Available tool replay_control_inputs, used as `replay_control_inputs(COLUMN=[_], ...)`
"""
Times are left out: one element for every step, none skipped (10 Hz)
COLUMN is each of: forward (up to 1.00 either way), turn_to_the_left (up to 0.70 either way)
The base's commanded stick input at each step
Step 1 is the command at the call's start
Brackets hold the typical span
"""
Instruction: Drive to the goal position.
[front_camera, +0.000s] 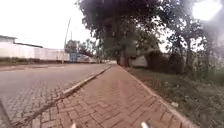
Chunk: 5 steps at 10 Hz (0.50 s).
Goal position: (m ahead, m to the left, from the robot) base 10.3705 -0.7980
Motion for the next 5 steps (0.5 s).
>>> replay_control_inputs(forward=[0.5,0.5,0.5,0.5,0.5], turn_to_the_left=[-0.26,-0.16,-0.05,0.0,0.0])
